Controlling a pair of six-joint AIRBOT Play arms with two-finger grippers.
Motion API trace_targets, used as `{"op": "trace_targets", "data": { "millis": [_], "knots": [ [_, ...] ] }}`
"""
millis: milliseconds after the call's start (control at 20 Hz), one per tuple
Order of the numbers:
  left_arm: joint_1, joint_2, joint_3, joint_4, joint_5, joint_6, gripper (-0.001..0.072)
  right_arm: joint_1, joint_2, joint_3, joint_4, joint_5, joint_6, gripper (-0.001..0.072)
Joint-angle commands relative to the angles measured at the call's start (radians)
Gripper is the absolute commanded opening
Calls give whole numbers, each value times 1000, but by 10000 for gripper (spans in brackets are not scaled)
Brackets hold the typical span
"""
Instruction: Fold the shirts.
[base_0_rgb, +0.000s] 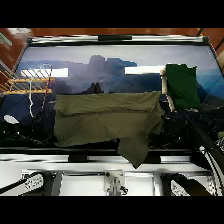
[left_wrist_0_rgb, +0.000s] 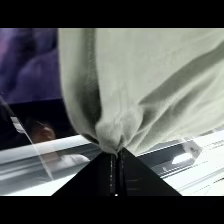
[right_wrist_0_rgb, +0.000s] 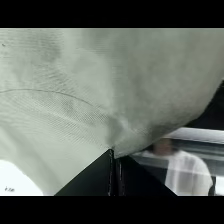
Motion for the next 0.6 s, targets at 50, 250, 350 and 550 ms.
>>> {"op": "trace_targets", "data": {
  "millis": [50,250,350,550],
  "knots": [
    [2,2,136,3,-43,124,34,8,11,159,-33,-84,-11,60],
    [16,-10,327,-1,-23,66,33,8,10,346,-34,32,34,57],
    [14,-41,402,-39,6,39,33,8,-16,431,-39,127,60,57],
    [4,-174,537,-207,54,4,34,8,-220,647,-38,188,64,57]
  ]
}}
